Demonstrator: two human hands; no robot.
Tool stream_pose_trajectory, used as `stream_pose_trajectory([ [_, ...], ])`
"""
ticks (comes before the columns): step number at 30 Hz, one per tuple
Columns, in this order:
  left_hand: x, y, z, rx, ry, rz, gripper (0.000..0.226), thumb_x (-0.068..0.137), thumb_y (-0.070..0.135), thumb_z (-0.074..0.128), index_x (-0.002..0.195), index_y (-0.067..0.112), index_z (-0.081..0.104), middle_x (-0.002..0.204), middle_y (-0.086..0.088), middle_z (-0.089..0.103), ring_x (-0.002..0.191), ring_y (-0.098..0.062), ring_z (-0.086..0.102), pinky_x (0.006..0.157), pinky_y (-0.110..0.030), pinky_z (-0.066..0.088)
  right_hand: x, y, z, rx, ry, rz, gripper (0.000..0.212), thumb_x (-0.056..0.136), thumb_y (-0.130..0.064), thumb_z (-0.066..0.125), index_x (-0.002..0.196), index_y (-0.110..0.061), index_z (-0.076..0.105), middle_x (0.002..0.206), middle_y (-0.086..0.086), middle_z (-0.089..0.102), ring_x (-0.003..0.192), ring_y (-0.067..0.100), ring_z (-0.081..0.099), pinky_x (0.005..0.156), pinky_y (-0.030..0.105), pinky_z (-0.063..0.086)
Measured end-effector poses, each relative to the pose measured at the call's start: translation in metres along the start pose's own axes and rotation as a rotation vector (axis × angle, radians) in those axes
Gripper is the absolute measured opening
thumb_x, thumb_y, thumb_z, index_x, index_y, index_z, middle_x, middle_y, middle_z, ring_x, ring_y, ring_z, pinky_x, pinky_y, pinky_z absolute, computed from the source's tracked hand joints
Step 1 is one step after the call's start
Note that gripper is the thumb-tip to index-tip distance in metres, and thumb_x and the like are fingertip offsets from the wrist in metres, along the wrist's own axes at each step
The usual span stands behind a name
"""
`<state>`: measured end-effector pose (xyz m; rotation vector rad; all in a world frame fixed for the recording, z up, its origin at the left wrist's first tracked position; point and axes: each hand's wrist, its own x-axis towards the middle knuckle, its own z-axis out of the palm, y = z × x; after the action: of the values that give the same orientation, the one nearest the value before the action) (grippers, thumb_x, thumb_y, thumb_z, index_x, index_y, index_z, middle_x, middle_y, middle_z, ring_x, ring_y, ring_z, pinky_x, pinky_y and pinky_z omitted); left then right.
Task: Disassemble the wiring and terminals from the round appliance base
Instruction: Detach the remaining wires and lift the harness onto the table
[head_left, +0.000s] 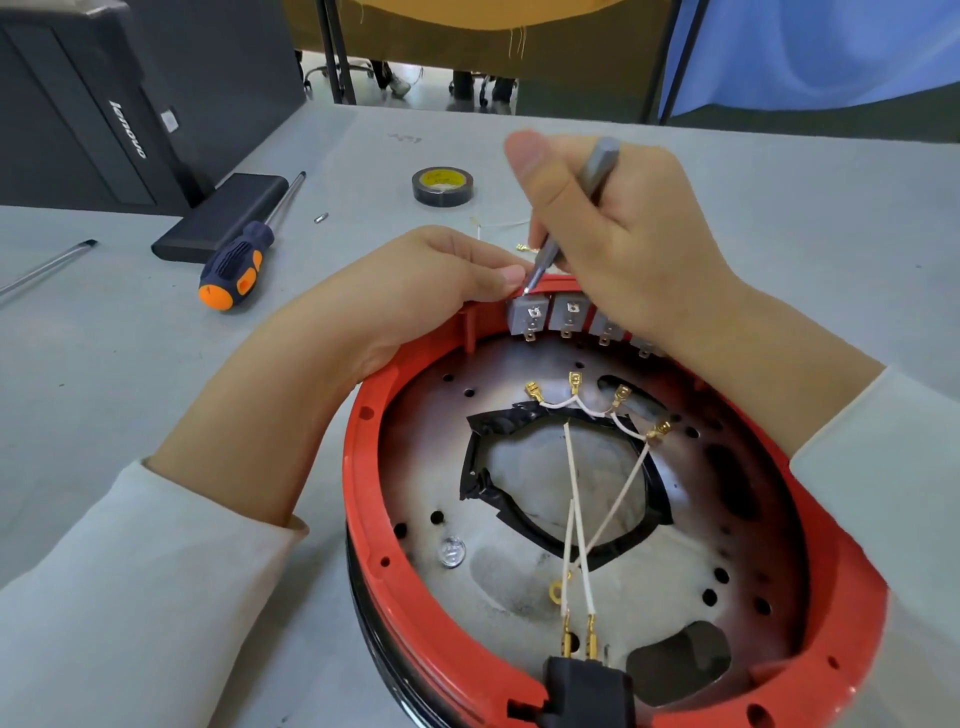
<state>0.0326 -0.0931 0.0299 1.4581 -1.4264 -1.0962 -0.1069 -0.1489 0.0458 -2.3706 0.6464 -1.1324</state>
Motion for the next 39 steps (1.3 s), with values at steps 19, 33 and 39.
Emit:
stream_pose_trajectory([
  [19,-0.004,0.002,0.002,-0.009,-0.031,-0.047,0.023,0.095,0.012,0.050,0.108,0.015,0.069,0.103,0.001,0.072,0.099,-0.010,0.067,0.096,-0.025,0.046,-0.046,-0.028,-0.050,-0.706,-0.488,0.055,0.028,0.071,-0.062,0.056,0.072,-0.035,0.047,0.053,-0.016,0.047,0.057,-0.004,0.043,0.050,0.022,0.024],
  [33,-0.002,-0.001,0.002,0.158,0.007,0.008,0.024,0.097,0.017,0.050,0.114,0.018,0.067,0.109,0.003,0.070,0.105,-0.009,0.063,0.104,-0.029,0.041,-0.050,-0.033,-0.046,-0.622,-0.505,0.111,0.024,0.078,-0.036,0.059,0.072,-0.035,0.036,0.069,-0.014,0.052,0.065,-0.003,0.045,0.053,0.020,0.029],
  [39,-0.008,0.009,0.009,0.100,0.117,0.210,0.044,0.099,0.046,0.034,0.113,0.019,0.066,0.110,0.011,0.068,0.108,-0.001,0.059,0.099,-0.026,0.040,-0.037,-0.033,-0.060,-0.608,-0.237,-0.026,0.021,0.079,-0.032,0.056,0.076,-0.030,0.035,0.074,-0.010,0.057,0.062,0.013,0.044,0.057,0.019,0.034],
])
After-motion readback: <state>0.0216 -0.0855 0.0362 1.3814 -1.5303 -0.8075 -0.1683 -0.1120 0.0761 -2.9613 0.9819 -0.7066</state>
